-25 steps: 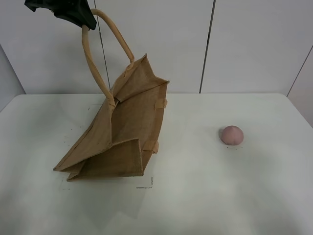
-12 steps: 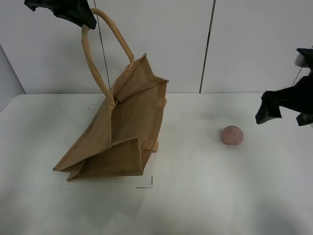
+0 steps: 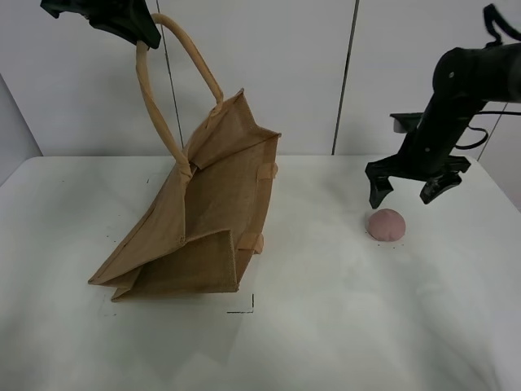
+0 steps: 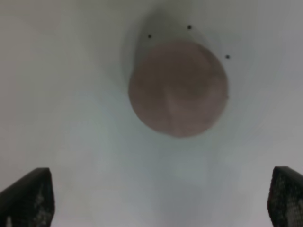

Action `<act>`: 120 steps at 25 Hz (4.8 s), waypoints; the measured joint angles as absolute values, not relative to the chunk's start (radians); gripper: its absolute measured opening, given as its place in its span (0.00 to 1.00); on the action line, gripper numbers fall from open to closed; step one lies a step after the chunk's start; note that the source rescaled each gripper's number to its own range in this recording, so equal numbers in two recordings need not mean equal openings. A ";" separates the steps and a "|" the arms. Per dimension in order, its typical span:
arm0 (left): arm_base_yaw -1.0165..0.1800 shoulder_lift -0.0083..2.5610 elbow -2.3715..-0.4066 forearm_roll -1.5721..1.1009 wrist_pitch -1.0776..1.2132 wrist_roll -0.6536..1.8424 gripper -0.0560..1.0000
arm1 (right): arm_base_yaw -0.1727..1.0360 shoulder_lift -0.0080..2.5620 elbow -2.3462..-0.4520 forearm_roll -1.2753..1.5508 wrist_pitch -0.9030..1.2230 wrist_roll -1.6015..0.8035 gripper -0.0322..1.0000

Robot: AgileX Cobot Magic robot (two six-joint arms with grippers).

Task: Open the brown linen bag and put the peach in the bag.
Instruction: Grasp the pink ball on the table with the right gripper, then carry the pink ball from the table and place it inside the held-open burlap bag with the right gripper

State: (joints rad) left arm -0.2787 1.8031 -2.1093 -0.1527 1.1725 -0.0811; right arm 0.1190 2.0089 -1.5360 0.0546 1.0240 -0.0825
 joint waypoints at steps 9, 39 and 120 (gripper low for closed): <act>-0.279 1.803 -2.109 -0.153 1.173 -0.081 0.05 | 0.119 2.146 -1.560 0.038 0.905 -0.059 1.00; -0.279 1.803 -2.109 -0.153 1.173 -0.081 0.05 | 0.116 1.986 -1.563 0.186 0.846 -0.134 0.03; -0.279 1.803 -2.109 -0.156 1.173 -0.081 0.05 | 0.493 2.123 -1.863 0.171 1.098 -0.166 1.00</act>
State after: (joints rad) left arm -0.2787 1.8031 -2.1093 -0.1563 1.1725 -0.0811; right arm 0.4934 2.1230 -1.8628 0.1714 1.0981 -0.1664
